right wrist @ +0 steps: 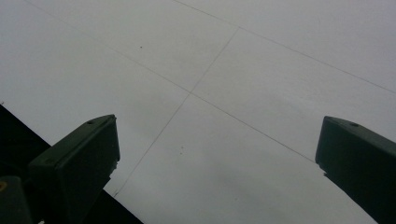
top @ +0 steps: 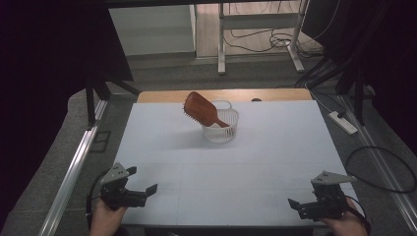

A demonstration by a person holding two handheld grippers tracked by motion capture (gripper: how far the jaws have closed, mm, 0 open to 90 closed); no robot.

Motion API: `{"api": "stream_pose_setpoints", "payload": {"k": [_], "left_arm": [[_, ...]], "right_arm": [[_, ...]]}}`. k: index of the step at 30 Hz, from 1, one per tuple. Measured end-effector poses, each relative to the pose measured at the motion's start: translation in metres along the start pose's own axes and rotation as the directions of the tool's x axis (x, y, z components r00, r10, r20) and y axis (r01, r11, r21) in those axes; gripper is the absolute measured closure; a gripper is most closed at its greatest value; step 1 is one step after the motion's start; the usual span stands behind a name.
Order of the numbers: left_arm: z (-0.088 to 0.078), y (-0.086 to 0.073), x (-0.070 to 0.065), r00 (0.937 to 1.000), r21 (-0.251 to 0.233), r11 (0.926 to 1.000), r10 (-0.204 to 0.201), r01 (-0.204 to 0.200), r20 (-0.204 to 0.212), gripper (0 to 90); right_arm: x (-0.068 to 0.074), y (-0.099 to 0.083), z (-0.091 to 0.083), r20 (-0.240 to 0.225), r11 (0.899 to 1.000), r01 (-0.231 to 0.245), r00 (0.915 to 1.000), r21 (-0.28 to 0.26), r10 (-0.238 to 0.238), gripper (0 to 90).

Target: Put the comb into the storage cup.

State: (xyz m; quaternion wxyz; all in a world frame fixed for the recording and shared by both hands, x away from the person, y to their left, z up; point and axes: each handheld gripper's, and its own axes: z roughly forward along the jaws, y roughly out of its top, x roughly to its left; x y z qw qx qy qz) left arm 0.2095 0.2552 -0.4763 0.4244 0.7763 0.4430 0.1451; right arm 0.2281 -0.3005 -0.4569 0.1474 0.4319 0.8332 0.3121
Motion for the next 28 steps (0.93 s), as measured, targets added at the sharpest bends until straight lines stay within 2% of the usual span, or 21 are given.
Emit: {"api": "stream_pose_setpoints", "payload": {"k": [17, 20, 28], "left_arm": [[-0.007, -0.013, -0.005, 1.0, 0.034, 0.9994, -0.002, 0.002, -0.009, 0.0], [-0.008, -0.013, -0.006, 0.9999, 0.029, 0.9996, 0.0, 0.0, -0.011, 0.0], [-0.009, -0.014, -0.003, 0.9996, 0.022, 0.9994, -0.026, 0.026, 0.004, 0.0]], "right_arm": [[0.0, 0.0, 0.0, 0.004, 1.0, 0.001, 1.0, 0.001, -0.001, 0.0], [0.001, 0.0, 0.0, 0.005, 1.0, 0.002, 1.0, 0.001, -0.002, 0.0], [0.001, 0.0, 0.001, 0.008, 1.0, 0.003, 1.0, 0.004, -0.003, 0.0]]}}
